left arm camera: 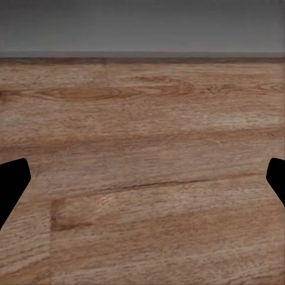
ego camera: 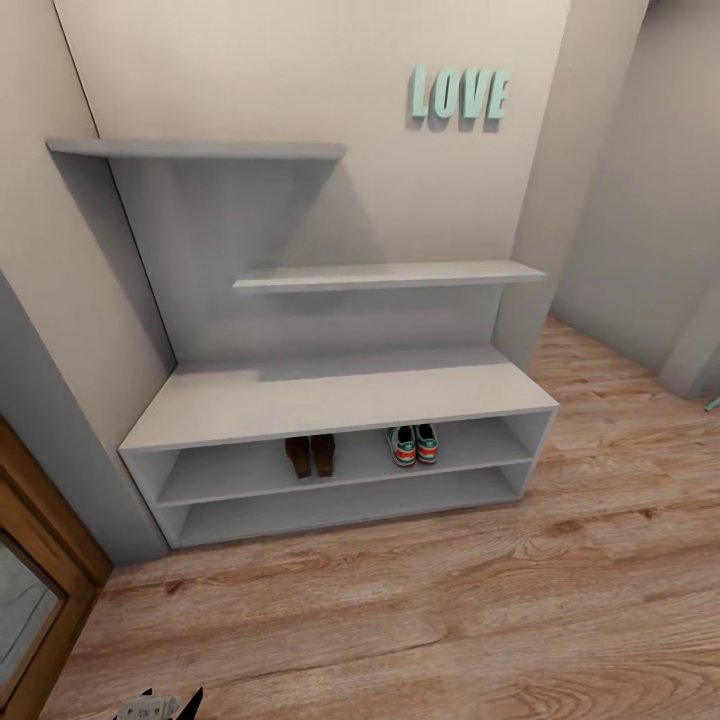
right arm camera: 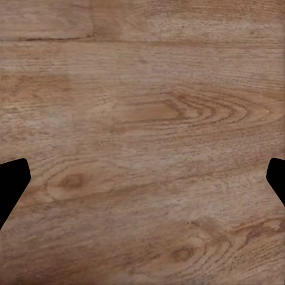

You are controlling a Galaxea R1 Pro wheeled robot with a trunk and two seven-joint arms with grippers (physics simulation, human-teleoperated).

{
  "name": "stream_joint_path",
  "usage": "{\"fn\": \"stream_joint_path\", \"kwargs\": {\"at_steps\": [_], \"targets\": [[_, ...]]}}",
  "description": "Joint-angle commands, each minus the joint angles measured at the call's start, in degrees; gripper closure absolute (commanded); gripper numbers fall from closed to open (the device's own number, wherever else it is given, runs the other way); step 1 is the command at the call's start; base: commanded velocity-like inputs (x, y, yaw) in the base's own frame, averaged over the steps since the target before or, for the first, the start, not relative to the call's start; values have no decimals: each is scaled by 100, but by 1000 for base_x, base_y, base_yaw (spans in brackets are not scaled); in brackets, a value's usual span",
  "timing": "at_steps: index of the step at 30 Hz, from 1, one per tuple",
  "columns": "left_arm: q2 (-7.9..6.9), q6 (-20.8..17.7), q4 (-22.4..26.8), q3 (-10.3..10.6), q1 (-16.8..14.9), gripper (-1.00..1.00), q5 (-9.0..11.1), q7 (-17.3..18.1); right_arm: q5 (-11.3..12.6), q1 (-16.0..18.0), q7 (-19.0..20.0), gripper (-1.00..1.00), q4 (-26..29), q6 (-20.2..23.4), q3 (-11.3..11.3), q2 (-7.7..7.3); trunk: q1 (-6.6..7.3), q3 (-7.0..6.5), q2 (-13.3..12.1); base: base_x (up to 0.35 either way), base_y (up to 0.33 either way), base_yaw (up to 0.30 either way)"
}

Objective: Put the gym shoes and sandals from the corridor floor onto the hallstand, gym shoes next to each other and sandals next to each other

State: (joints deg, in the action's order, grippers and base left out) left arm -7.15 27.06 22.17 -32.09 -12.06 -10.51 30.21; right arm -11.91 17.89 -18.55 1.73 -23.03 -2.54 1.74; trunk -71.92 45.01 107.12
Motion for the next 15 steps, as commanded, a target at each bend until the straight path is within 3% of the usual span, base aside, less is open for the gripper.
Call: {"fn": "stream_joint_path", "kwargs": {"at_steps": [1, 15], "targets": [[3, 29, -3, -49, -6, -100, -56, 28, -57, 4, -31, -100, -6, -8, -27, 2, 1, 5, 2, 0, 0, 0], [3, 28, -2, -56, -6, -100, -49, 28, -57, 4, -27, -100, -6, -8, -27, 16, 1, 5, 2, 0, 0, 0]]}}
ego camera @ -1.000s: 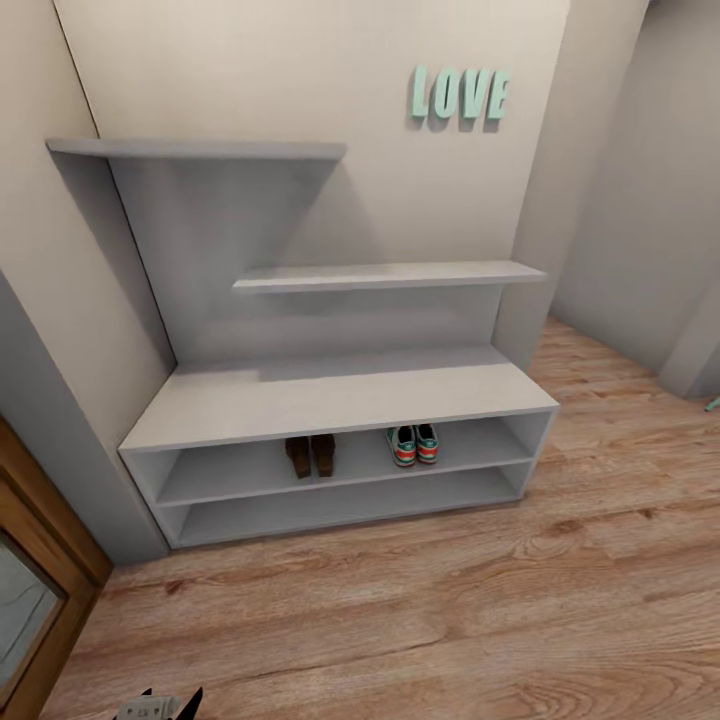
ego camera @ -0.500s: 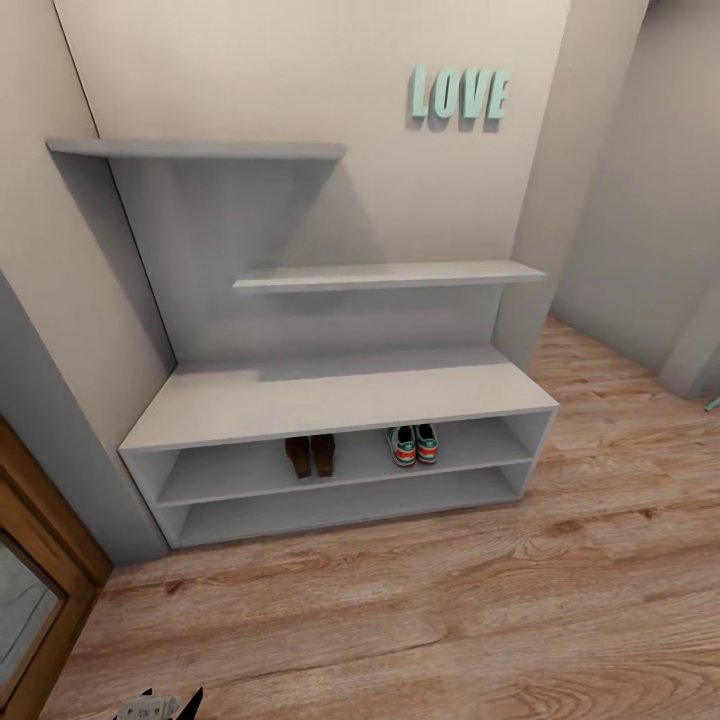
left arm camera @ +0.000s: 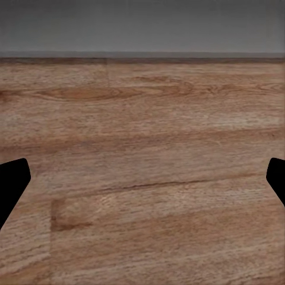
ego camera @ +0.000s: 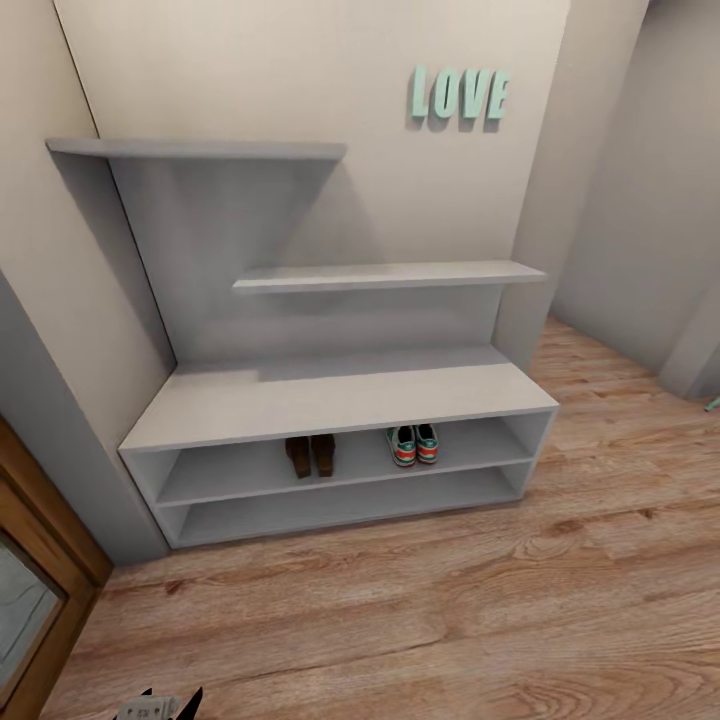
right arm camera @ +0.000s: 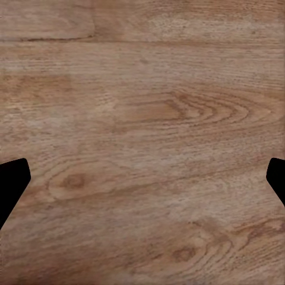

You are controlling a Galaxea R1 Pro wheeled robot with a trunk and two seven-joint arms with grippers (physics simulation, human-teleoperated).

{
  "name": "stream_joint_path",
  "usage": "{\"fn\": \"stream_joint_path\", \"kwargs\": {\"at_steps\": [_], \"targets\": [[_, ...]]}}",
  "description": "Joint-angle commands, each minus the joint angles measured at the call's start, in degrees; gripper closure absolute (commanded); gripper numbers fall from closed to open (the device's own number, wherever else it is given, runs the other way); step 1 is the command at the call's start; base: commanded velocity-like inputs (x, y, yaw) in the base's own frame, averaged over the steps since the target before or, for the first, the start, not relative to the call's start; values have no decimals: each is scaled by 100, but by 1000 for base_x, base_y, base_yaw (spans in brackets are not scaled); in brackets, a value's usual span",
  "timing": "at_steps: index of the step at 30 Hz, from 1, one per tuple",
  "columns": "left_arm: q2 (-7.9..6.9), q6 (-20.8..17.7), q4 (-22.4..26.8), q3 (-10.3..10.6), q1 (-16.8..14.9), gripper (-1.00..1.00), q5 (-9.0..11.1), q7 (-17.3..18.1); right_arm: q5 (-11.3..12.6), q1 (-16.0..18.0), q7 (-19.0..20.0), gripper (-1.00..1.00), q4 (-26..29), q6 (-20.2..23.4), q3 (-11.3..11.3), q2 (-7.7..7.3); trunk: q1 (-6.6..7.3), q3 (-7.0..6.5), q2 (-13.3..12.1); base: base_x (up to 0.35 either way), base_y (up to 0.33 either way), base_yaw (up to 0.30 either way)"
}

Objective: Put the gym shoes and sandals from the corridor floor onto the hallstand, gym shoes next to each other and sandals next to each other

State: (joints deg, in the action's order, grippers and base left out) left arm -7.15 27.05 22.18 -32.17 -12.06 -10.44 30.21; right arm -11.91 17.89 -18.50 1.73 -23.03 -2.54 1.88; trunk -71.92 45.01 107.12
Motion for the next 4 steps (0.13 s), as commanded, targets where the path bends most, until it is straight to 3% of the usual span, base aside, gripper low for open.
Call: {"fn": "stream_joint_path", "kwargs": {"at_steps": [1, 4], "targets": [[3, 29, -4, -50, -6, -100, -56, 28, -57, 4, -32, -100, -6, -9, -28, 1, 1, 5, 2, 0, 0, 0], [3, 29, -4, -47, -6, -100, -56, 28, -57, 4, -31, -100, -6, -9, -28, -1, 1, 5, 2, 0, 0, 0]]}}
